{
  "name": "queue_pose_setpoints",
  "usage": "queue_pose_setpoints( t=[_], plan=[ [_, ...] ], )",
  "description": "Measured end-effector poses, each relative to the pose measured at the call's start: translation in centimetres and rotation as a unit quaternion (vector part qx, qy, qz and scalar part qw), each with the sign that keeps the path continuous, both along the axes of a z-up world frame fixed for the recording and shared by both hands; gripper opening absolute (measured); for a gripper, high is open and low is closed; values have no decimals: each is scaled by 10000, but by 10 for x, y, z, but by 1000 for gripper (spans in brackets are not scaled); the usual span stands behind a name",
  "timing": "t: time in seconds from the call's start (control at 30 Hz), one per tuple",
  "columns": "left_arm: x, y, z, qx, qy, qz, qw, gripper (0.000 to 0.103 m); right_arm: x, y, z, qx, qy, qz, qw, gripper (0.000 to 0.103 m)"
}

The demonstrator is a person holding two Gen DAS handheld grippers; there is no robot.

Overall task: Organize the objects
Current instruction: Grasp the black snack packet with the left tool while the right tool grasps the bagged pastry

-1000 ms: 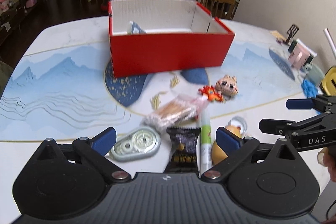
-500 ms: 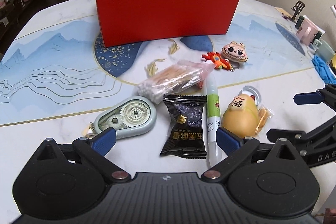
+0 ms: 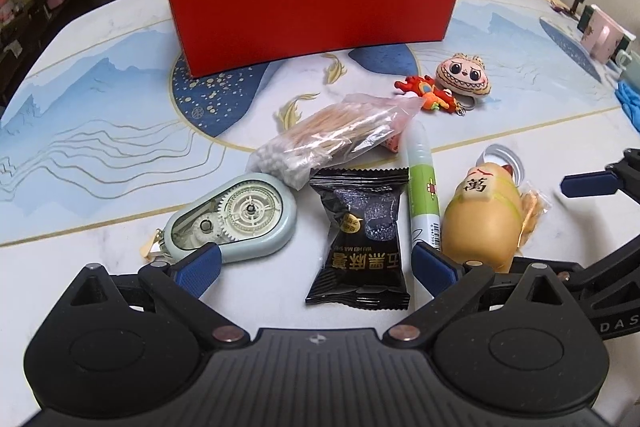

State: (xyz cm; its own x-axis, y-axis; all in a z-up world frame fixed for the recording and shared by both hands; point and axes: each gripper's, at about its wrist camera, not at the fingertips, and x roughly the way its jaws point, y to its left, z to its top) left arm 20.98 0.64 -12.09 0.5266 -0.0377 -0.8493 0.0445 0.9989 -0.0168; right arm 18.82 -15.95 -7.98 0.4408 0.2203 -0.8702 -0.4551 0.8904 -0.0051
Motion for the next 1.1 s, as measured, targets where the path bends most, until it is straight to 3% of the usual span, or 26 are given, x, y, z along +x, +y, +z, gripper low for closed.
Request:
queue_pose_setpoints(
  t=[0.3,0.47,0.73,0.83,1.1],
  plan=[
    [-4,-10,3,207,-222,-152,9994,96,4,2,-1,90,21,49,9999,78],
    [-6,-18,6,331,-310,-286,9986,65,4,3,0,122,-2,71,9999,74],
    [-7,-28,7,409,-292,-537,9973,37,2,5,2,110,-49,103,9999,60],
    [-7,-27,7,460,-278,-507,9973,34,0,2,5,122,-91,63,9999,53],
    [-7,-14,18,10,-192,-274,9994,33,-4,-8,18,163,-286,9,9995,52]
  ],
)
